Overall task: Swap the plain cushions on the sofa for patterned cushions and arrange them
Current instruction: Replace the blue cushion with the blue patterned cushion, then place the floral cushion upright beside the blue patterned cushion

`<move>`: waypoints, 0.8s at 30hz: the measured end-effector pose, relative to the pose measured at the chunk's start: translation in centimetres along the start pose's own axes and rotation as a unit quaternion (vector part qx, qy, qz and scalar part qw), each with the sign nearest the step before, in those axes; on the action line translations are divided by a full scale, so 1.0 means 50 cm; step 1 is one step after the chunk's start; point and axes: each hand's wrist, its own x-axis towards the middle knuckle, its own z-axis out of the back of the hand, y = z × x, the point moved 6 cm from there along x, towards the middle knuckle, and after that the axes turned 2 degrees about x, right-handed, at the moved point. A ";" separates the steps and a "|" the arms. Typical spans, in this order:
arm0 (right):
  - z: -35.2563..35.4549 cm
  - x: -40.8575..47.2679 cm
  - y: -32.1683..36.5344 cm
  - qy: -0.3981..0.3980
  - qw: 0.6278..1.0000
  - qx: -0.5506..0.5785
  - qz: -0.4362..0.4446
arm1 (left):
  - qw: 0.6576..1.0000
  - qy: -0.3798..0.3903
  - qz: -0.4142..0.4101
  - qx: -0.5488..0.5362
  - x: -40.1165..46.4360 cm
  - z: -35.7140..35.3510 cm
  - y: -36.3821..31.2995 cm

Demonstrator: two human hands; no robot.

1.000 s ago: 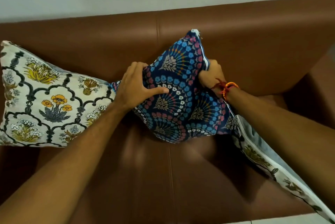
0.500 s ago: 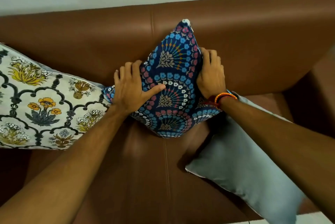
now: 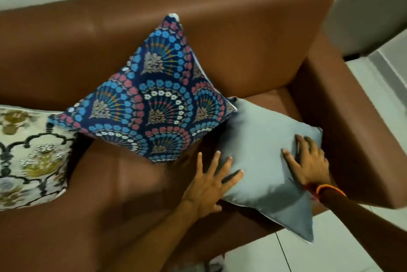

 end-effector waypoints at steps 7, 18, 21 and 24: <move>-0.054 -0.054 -0.153 0.094 0.931 0.324 -0.139 | 0.993 -0.034 0.078 -0.081 0.072 0.015 0.001; 0.297 0.103 -0.124 0.027 0.837 0.532 -0.128 | 0.874 -0.229 0.128 -0.410 0.200 0.378 0.154; 0.391 0.136 -0.057 -0.038 0.838 0.538 -0.079 | 0.871 -0.274 0.173 -0.370 0.246 0.452 0.225; 0.423 0.174 0.012 -0.096 0.786 0.609 -0.048 | 0.876 -0.297 0.198 -0.323 0.277 0.471 0.265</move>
